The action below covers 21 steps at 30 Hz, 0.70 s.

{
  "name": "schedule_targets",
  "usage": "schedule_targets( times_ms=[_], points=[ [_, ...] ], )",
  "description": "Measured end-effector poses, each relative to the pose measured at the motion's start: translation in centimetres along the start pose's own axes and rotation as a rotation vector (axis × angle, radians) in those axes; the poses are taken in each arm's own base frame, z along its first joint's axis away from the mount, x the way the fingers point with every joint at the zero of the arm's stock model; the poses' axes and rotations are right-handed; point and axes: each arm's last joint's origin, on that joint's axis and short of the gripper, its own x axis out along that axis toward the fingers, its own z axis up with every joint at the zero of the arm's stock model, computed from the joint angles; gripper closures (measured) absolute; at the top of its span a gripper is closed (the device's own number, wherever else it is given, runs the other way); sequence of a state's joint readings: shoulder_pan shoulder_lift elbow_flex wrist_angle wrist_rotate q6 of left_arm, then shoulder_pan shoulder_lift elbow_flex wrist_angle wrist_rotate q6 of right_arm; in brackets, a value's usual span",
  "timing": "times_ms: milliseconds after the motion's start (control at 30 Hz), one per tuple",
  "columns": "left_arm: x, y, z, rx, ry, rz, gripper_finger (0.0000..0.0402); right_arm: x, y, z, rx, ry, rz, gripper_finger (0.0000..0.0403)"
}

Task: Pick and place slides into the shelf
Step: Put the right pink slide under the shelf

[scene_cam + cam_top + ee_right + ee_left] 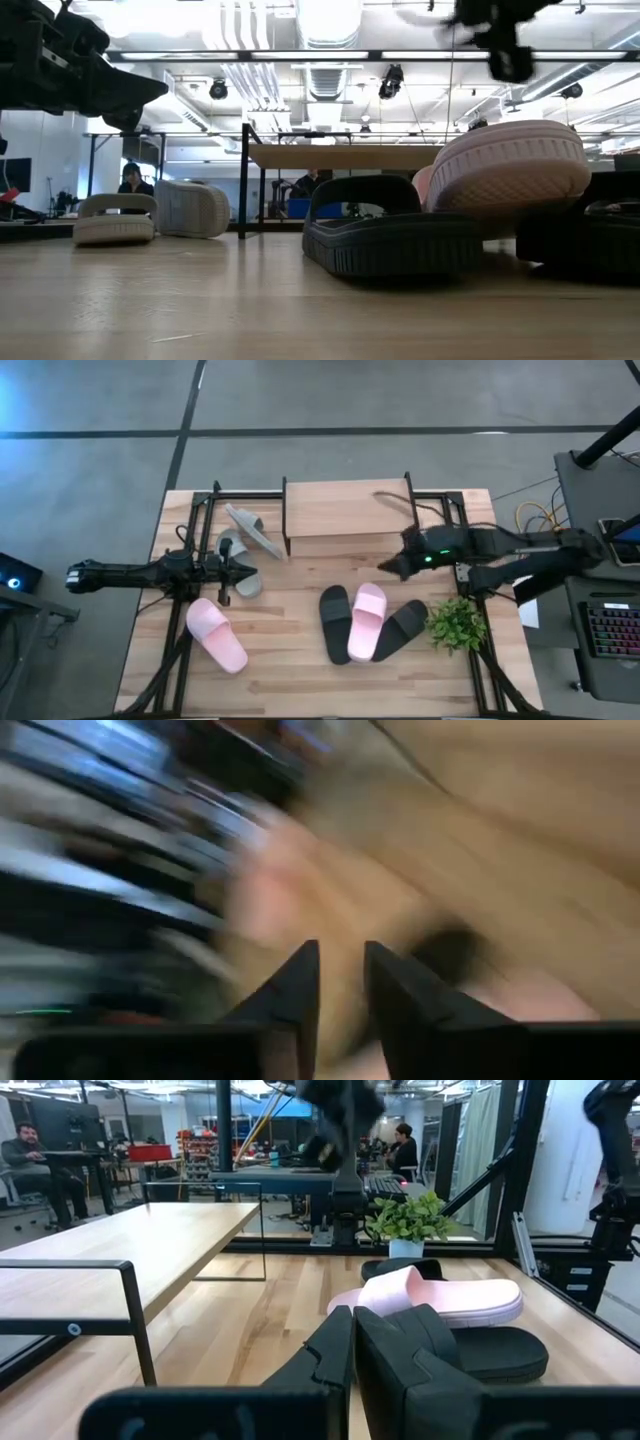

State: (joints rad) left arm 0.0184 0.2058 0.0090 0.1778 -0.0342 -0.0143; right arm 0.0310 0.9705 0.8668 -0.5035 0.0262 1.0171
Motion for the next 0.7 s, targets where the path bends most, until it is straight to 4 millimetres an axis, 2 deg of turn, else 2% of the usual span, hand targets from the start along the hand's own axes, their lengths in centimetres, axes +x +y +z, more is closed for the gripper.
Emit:
schedule_targets(
  times_ms=[67,233,400,467,533,633,700],
  points=[
    [0.0,0.0,0.0,0.000,0.000,0.000,0.0402,0.4,1.0,-0.3,-0.001,0.126,-0.179,0.0296],
    [0.0,0.0,0.0,0.000,0.000,0.000,0.0402,0.8,6.1,-1.0,-0.094,0.250,-0.344,0.0255],
    [0.0,0.0,0.1,0.000,-0.006,0.000,0.0402,3.3,10.2,-4.1,-0.281,0.290,-0.488,0.0232],
    [0.0,0.0,0.0,0.000,-0.004,0.000,0.0402,4.9,10.6,-5.8,-0.368,0.370,-0.578,0.0227],
    [0.0,0.0,0.0,0.000,-0.004,0.006,0.0402,7.0,10.6,-7.1,-0.380,0.417,-0.682,0.0223],
    [0.0,0.0,0.1,0.000,-0.005,0.011,0.0402,9.2,10.5,-7.9,-0.391,0.398,-0.810,0.0220],
    [0.0,0.0,0.1,0.000,-0.008,0.012,0.0402,10.6,10.6,-8.2,-0.449,0.359,-0.830,0.0220]
  ],
)
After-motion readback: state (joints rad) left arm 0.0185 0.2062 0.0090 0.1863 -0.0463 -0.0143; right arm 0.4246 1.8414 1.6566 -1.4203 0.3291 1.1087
